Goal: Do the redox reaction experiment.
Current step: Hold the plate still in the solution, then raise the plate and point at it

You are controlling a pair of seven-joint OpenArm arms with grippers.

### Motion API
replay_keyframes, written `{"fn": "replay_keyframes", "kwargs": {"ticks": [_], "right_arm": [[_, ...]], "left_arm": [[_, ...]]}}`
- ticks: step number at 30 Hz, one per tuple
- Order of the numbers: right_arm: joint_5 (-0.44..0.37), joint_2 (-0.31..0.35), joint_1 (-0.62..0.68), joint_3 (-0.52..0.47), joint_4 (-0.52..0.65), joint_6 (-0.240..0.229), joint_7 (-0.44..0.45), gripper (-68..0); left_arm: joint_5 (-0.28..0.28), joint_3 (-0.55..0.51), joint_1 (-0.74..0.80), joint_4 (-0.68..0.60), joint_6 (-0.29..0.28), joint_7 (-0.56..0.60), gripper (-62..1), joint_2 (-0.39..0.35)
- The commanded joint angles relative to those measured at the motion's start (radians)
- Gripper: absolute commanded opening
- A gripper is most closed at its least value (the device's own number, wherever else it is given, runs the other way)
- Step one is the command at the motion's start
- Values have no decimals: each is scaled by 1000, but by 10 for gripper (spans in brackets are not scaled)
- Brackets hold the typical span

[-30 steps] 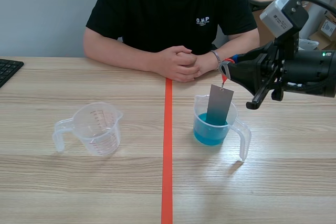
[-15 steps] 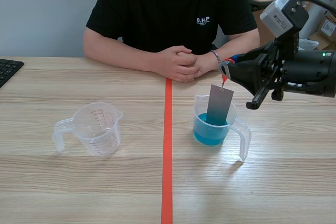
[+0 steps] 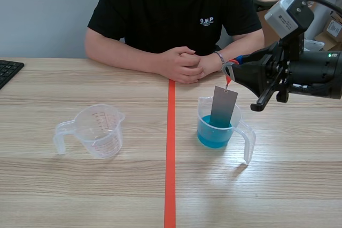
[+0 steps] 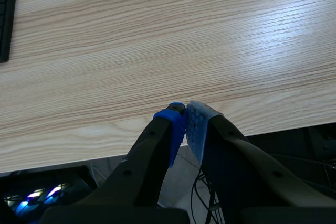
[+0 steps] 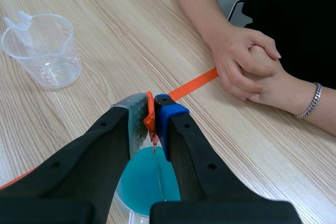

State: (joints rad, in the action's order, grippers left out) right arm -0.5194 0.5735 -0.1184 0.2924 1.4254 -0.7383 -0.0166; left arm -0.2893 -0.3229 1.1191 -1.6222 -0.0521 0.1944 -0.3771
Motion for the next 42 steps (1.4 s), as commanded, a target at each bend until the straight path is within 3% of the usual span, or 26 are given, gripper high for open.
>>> {"fn": "replay_keyframes", "kwargs": {"ticks": [1,10,16,23,42], "right_arm": [[5,16,-21,2,2,-7,0,-660],[-13,27,-28,-3,25,-7,-3,-660],[-87,75,-25,-19,116,-7,-15,-660],[-208,121,-25,-60,201,-7,-98,-660],[-501,155,-19,-198,385,-7,-365,-660]], "left_arm": [[-3,1,5,-7,5,14,-565,-3],[-3,1,5,-7,5,14,-565,-3],[-3,1,5,-7,5,11,-565,-3],[-3,1,5,-7,5,-13,-565,-3],[-3,1,6,-7,5,-13,-565,-3]]}}
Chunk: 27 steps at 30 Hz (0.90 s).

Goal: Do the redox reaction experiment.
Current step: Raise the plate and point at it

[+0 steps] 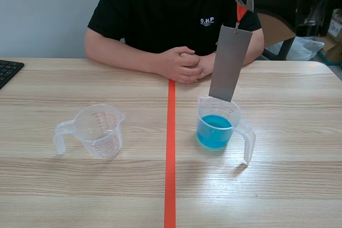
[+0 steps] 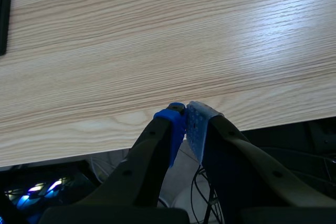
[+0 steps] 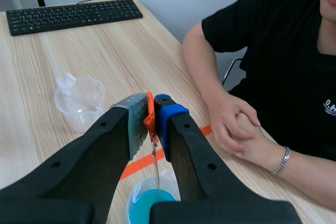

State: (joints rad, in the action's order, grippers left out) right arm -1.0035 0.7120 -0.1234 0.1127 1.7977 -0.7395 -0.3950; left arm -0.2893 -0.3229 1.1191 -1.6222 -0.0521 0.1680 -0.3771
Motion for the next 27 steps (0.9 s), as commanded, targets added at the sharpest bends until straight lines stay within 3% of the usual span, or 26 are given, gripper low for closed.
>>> {"fn": "replay_keyframes", "kwargs": {"ticks": [1,13,20,27], "right_arm": [[-31,16,-14,-27,20,-6,0,-660],[-136,16,-15,-108,76,-6,-95,-660],[-153,16,-15,-114,82,-6,-113,-660],[-153,16,-15,-114,82,-6,-113,-660]], "left_arm": [[-3,1,6,-7,5,12,-565,-3],[-4,1,5,-7,5,18,-565,-3],[-6,1,5,-7,4,20,-565,-4],[-7,1,-36,-14,-29,52,-565,-122]]}}
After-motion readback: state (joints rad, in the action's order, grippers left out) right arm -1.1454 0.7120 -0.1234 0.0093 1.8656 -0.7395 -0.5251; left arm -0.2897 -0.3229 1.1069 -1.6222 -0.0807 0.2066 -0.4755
